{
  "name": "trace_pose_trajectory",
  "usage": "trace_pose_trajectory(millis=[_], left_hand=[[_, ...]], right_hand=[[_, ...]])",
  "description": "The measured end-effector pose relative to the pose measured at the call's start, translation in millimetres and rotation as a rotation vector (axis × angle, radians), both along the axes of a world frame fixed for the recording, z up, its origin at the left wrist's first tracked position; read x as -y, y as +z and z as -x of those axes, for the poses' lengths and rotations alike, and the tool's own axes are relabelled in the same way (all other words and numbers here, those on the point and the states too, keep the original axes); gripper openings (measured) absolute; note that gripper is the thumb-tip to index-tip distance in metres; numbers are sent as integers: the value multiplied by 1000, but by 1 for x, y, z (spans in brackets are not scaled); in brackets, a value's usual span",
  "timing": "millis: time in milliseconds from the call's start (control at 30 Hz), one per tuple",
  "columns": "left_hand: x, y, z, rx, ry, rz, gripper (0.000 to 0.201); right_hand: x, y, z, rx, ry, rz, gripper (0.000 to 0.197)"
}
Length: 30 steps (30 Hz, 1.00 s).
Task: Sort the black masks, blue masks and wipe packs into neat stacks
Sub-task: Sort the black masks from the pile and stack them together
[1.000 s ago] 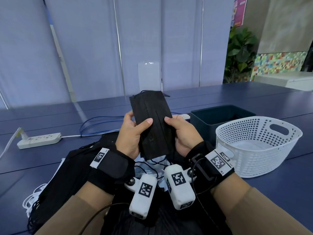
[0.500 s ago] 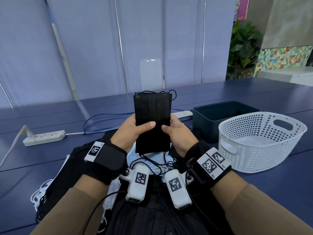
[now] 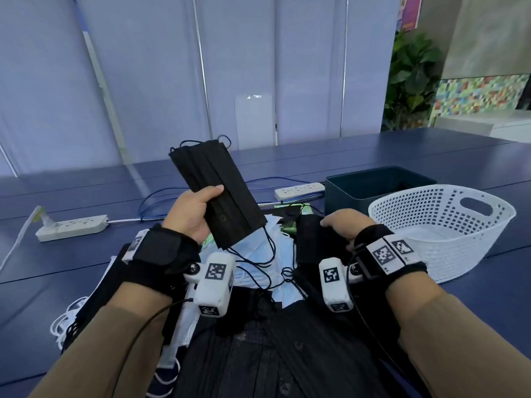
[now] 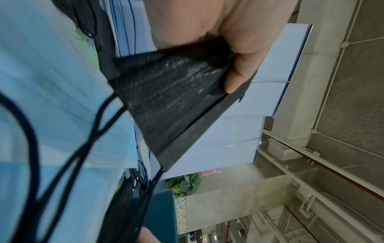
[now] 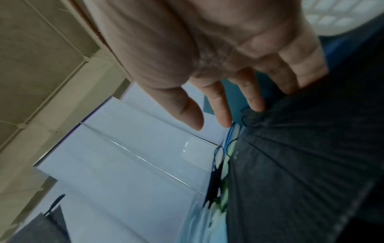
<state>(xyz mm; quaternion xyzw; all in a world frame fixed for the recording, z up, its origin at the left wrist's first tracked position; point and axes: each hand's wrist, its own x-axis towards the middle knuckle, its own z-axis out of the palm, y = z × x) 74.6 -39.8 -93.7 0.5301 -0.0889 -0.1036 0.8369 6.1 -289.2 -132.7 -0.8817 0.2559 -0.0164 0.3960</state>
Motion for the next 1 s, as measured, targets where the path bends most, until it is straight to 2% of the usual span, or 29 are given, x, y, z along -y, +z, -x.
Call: trace_pose_trajectory(millis=[100,233,367,433,533,633,700,767,900,933,1000], left_hand=[[4,-1,5,8,-50,-61,16],[10,-5,9,38,-115,-154,34],[9,-14,0,57,-49,-239,72],[8,-16,-1,112,-63,-299,78],[8,-17,1,165,-139,-394,62],[10,-15,6,140,-177,-377,40],[12,-11,13,145,-193,-303,28],[15,-4,22,142,-228,-239,33],[17,2,29,153,-298,-131,62],[18,3,29,159,-294,-117,63],[18,1,28,182,-246,-113,48]], right_hand=[[-6,0,1,6,46,112,35],[-3,-6,-3,77,-68,17,36],[-1,-7,-4,140,46,-150,35],[-4,-2,-2,255,51,-250,40],[-19,22,9,516,58,-430,49],[-38,51,23,682,295,-768,48],[-48,58,29,710,411,-888,45],[-56,54,28,684,457,-873,44],[-64,38,21,570,418,-558,42],[-65,37,21,548,405,-501,41],[-65,35,20,513,425,-505,39]])
